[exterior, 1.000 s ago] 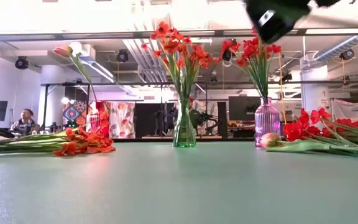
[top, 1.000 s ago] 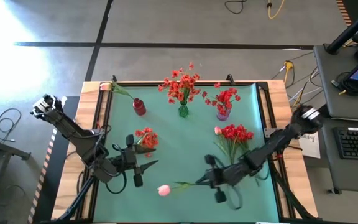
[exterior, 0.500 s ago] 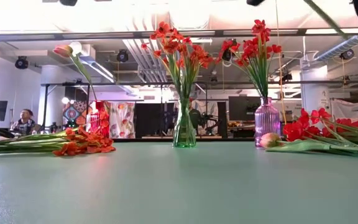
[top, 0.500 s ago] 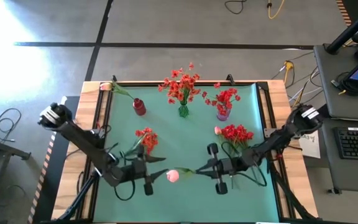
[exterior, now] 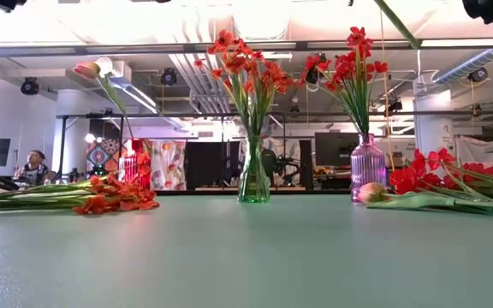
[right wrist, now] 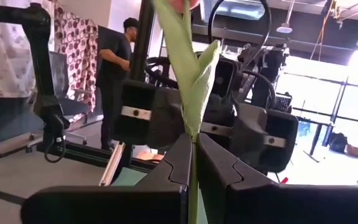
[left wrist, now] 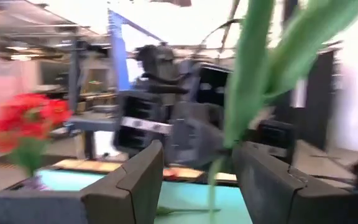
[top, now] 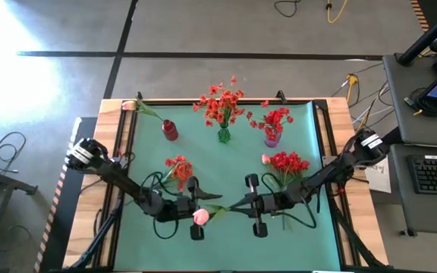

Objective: Sort flowers into vase by color
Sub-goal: Put the bottom pink flower in the red flower vase

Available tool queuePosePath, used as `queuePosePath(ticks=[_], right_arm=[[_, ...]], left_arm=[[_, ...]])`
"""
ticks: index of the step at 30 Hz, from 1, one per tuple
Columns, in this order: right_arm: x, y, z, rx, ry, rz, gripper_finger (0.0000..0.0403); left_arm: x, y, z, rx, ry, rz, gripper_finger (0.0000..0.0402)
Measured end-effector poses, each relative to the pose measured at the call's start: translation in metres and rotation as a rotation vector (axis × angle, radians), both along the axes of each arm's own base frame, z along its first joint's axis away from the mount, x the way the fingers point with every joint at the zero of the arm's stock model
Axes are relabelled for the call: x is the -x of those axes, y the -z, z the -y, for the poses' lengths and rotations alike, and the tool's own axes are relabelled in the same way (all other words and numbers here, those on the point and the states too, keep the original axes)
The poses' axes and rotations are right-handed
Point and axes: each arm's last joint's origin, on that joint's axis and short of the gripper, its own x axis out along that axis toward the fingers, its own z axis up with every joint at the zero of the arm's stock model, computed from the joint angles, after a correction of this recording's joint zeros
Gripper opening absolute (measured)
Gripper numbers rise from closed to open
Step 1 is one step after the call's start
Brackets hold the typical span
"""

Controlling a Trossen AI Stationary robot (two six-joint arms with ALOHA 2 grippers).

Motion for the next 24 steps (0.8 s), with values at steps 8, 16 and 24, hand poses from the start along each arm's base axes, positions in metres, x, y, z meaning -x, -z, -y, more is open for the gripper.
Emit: queuePosePath(ticks=[8, 16, 24], right_arm=[[-0.002, 0.000, 0.002, 0.018, 0.011, 0.004, 0.0012], [-0.002, 0.001, 0.001, 0.039, 0.015, -0.005, 0.0012], [-0.002, 0.001, 0.002, 0.026, 0.016, -0.005, 0.0015]], left_arm=[[-0.022, -0.003, 0.000, -0.024, 0.095, 0.040, 0.0178], [-0.026, -0.010, 0.001, -0.051, 0.080, 0.061, 0.0111], [-0.025, -0.010, 0.000, -0.028, 0.029, 0.051, 0.0011]])
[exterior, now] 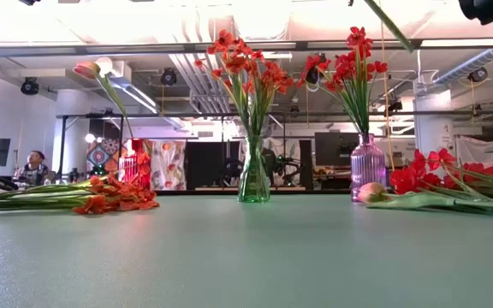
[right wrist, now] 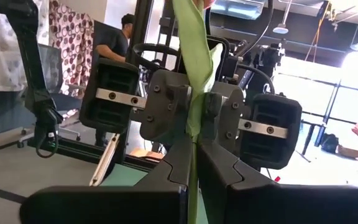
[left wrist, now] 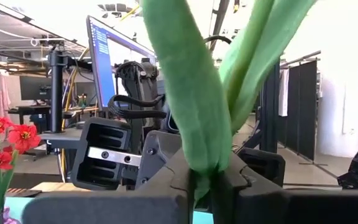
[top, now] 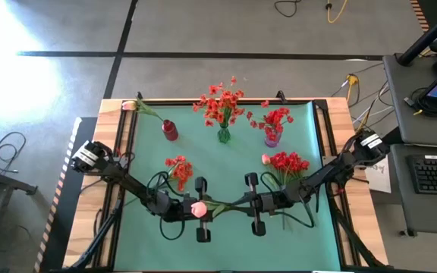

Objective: Sort flowers into vase by color
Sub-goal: Put the bottom pink flower in the red flower vase

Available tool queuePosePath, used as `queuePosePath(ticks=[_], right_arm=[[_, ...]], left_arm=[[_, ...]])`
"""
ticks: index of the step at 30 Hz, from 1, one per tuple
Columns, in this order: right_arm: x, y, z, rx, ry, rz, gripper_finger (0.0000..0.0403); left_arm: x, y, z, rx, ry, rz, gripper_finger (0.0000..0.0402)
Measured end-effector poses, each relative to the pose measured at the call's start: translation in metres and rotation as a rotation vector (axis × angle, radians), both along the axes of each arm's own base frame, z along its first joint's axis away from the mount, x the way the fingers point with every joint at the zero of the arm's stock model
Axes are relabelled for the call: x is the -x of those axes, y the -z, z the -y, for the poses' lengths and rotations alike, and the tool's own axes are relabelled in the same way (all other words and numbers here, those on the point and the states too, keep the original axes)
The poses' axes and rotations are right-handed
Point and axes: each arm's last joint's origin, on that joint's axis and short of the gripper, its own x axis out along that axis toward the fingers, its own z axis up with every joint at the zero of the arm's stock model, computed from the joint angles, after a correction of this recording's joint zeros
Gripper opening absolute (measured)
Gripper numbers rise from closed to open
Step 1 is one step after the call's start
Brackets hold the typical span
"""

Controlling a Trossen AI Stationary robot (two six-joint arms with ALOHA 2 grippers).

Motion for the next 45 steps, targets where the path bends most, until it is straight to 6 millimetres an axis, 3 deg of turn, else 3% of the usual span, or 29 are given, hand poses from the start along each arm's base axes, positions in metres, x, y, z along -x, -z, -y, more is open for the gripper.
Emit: queuePosePath(ticks=[4, 13, 18, 24, 33, 40, 45], right_arm=[[0.001, -0.003, 0.000, -0.034, -0.007, 0.002, 0.0045], [0.008, -0.018, 0.008, -0.086, 0.100, -0.016, 0.0164], [0.016, -0.025, 0.013, -0.096, 0.151, -0.110, 0.0199], [0.020, -0.027, 0.016, -0.116, 0.157, -0.171, 0.0210], [0.017, -0.021, 0.015, -0.128, 0.158, -0.187, 0.0210], [0.017, -0.020, 0.014, -0.128, 0.158, -0.187, 0.0210], [0.017, -0.020, 0.014, -0.132, 0.158, -0.188, 0.0210]], left_arm=[[0.001, -0.002, -0.001, 0.016, -0.024, -0.001, 0.0007], [0.008, -0.018, -0.009, -0.002, -0.119, -0.064, 0.0001], [0.027, -0.043, -0.024, -0.048, -0.263, -0.214, 0.0000], [0.072, -0.081, -0.062, -0.092, -0.466, -0.429, 0.0000], [0.136, -0.118, -0.143, -0.051, -0.673, -0.526, 0.0000], [0.162, -0.128, -0.193, -0.052, -0.742, -0.562, 0.0000], [0.167, -0.128, -0.220, -0.080, -0.763, -0.614, 0.0000]])
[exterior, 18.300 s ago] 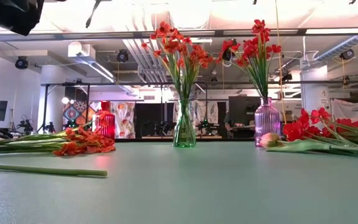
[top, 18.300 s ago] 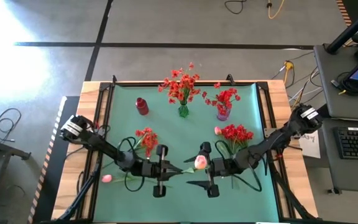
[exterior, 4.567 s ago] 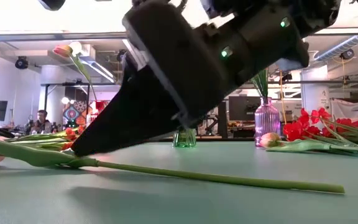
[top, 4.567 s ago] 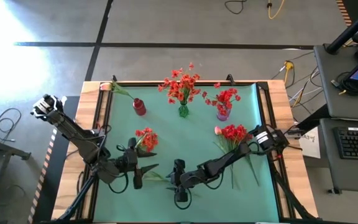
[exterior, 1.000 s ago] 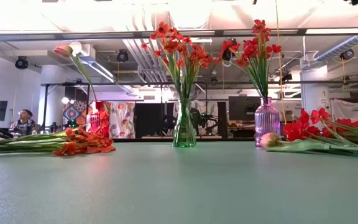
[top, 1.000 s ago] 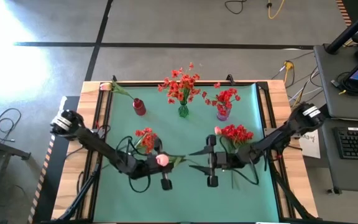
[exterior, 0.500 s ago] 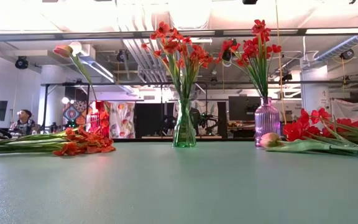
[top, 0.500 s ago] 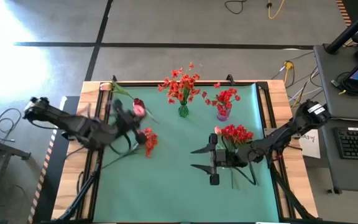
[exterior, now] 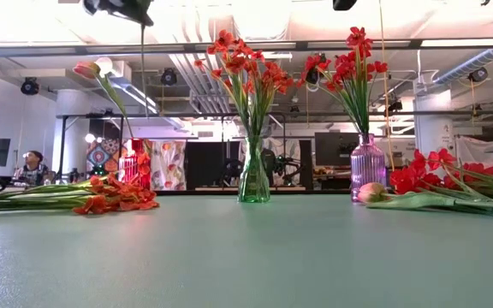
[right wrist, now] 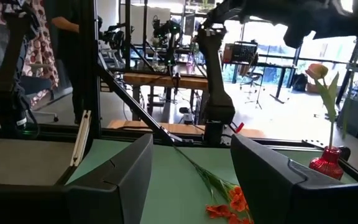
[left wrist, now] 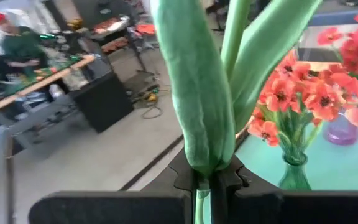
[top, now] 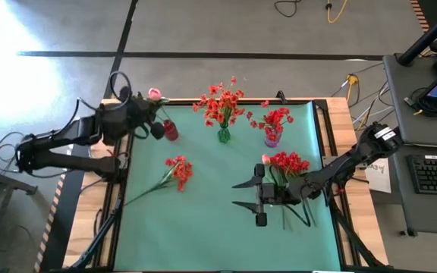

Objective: Sort flowers into vase by color
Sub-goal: Put the bottom pink flower in the red flower vase

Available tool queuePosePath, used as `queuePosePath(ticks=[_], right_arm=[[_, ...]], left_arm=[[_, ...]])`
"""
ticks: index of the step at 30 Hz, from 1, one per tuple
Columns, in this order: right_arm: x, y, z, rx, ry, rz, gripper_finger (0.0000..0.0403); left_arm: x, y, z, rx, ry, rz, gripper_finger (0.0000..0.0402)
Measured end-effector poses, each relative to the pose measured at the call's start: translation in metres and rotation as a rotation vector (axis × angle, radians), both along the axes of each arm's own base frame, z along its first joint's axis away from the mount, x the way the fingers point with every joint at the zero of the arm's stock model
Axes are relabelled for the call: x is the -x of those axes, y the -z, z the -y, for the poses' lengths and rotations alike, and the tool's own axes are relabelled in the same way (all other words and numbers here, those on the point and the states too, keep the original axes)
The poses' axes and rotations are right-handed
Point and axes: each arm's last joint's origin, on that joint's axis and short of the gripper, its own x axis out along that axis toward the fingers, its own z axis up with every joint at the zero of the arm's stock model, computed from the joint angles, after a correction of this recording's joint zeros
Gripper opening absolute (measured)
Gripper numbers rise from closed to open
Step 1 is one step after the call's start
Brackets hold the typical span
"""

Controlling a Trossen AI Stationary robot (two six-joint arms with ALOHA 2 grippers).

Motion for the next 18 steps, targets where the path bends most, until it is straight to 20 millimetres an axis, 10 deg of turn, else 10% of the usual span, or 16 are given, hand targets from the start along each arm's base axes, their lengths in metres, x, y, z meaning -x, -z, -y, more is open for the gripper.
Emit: queuePosePath(ticks=[18], right_arm=[[0.000, 0.000, 0.000, -0.001, 0.001, -0.002, 0.0210]], left_arm=[[0.001, 0.014, -0.034, 0.075, -0.069, -0.109, 0.0000]])
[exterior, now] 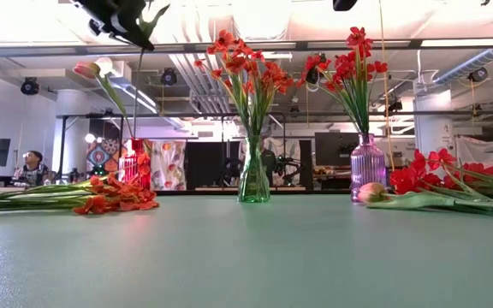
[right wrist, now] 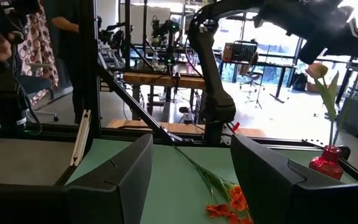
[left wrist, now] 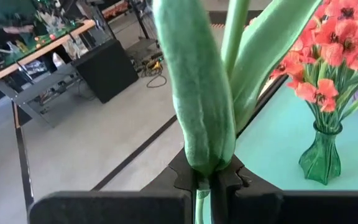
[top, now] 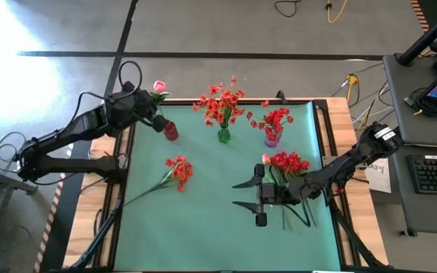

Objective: Sort flowers into vase by color
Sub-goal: Put the bottom pink flower in the red flower vase

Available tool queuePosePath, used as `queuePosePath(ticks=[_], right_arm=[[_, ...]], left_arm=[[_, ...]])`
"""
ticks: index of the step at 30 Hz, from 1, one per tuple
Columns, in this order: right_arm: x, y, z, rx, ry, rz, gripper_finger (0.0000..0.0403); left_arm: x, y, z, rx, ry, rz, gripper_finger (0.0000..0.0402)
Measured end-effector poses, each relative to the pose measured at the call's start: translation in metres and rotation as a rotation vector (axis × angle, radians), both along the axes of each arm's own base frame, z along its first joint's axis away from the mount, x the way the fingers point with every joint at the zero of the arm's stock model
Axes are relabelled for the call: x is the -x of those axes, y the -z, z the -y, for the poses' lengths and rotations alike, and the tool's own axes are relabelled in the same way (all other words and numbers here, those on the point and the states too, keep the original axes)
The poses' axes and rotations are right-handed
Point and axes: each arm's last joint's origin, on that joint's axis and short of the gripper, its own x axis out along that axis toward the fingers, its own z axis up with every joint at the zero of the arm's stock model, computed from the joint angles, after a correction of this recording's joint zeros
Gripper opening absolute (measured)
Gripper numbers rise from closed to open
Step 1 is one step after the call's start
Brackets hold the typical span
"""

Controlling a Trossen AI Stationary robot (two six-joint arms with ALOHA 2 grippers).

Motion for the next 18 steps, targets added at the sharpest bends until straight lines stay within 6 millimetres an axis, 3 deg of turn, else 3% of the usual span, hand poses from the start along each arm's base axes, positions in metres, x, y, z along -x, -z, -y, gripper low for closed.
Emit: queuePosePath(ticks=[18], right_arm=[[0.000, 0.000, 0.000, -0.004, 0.001, 0.000, 0.0210]], left_arm=[[-0.012, 0.009, -0.005, 0.049, -0.018, -0.017, 0.0000]])
